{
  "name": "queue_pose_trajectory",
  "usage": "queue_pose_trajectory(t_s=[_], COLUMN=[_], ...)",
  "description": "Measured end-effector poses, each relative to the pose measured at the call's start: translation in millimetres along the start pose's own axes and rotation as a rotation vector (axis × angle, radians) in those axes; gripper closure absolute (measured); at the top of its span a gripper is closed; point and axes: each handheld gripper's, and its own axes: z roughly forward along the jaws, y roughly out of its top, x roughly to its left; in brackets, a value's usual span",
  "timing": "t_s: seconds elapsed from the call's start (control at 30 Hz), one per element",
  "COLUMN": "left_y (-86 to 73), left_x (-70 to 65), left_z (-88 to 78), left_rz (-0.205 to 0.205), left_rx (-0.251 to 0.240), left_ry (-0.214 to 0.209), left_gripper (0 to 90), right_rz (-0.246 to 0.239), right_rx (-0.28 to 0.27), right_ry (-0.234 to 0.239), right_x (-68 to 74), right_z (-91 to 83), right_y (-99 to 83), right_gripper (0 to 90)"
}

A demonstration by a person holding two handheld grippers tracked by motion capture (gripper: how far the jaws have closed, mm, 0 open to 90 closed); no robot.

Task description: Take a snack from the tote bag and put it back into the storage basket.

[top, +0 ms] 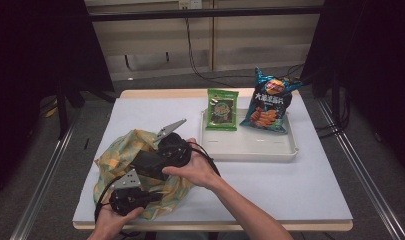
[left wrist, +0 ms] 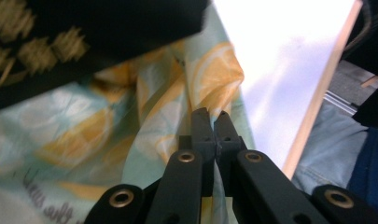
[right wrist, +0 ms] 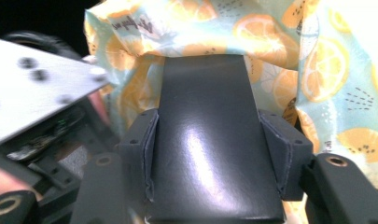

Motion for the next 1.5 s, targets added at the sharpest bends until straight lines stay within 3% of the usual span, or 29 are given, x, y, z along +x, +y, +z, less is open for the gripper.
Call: queue_pose_trajectory(t_s=[0.33, 0.47, 0.6, 0.83, 1.0, 1.5], left_y=[-4.2, -4.3, -4.7, -5.5, -4.9, -4.1], left_x=[10.7, 11.5, 12.8, 10.1, 7.3, 3.8], left_z=[-13.8, -15.4, -16.0, -21.6, -21.7, -32.8], left_rz=[-0.062, -0.052, -0.067, -0.049, -0.046, -0.024], left_rx=[-0.087, -0.095, -0.087, -0.121, -0.141, -0.223], left_ry=[0.003, 0.005, 0.02, 0.009, 0.008, 0.016], left_gripper=[90.0, 89.8, 89.8, 87.9, 84.2, 66.1], right_rz=[-0.008, -0.019, -0.021, -0.04, -0.032, -0.033], right_rx=[-0.018, -0.028, -0.024, -0.05, -0.067, -0.117], right_ry=[-0.001, 0.0, -0.003, -0.003, -0.008, -0.006], right_x=[1.0, 3.7, 4.2, 5.5, -1.5, -15.8], right_z=[-16.1, -20.9, -28.6, -44.0, -56.4, -97.7], right_y=[-10.3, -15.1, -17.2, -26.8, -36.2, -51.5], right_gripper=[43.2, 43.2, 43.2, 43.2, 43.2, 43.2])
